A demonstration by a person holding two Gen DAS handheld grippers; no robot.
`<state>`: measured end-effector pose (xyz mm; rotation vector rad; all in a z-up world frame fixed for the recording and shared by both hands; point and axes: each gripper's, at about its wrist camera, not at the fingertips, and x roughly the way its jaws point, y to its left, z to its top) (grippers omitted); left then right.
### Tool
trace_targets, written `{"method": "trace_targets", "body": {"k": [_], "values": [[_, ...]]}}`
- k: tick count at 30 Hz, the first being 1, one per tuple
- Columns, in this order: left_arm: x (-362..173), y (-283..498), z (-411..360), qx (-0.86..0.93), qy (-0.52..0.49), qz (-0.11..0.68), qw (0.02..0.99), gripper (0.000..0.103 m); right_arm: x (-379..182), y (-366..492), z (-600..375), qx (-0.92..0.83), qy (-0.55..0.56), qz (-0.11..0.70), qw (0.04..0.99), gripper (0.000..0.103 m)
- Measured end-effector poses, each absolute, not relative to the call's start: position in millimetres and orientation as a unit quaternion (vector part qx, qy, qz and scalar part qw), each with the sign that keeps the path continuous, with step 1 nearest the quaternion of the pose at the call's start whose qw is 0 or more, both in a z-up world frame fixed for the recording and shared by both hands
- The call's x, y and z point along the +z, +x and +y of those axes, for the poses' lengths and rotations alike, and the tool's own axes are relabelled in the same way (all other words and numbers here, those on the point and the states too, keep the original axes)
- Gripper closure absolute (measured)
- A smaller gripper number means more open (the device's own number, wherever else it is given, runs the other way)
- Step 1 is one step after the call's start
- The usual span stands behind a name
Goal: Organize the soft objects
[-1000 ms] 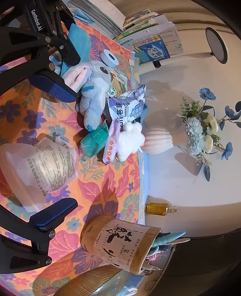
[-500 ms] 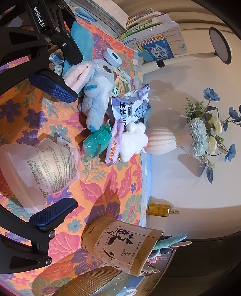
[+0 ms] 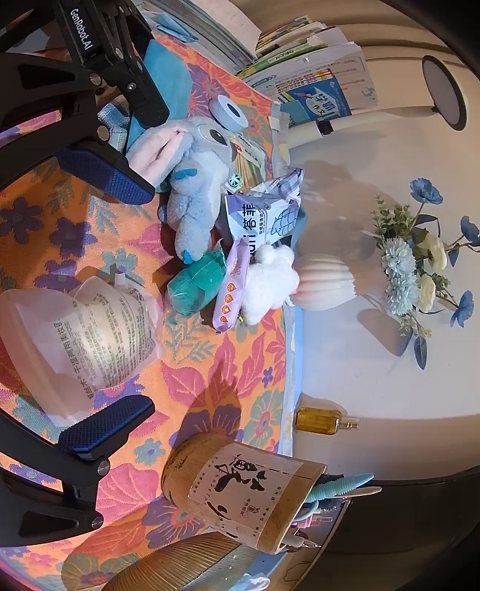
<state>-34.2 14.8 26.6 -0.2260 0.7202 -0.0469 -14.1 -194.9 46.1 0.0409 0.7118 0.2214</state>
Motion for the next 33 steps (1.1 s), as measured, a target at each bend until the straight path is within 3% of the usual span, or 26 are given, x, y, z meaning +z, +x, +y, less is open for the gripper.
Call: {"method": "trace_targets", "body": {"k": [33], "values": [[26.5, -34.0, 15.7, -0.023, -0.112, 0.352, 0.929, 0.001, 46.8, -15.2, -193.3, 0.103, 0.010, 0.336, 0.936, 0.000]]}}
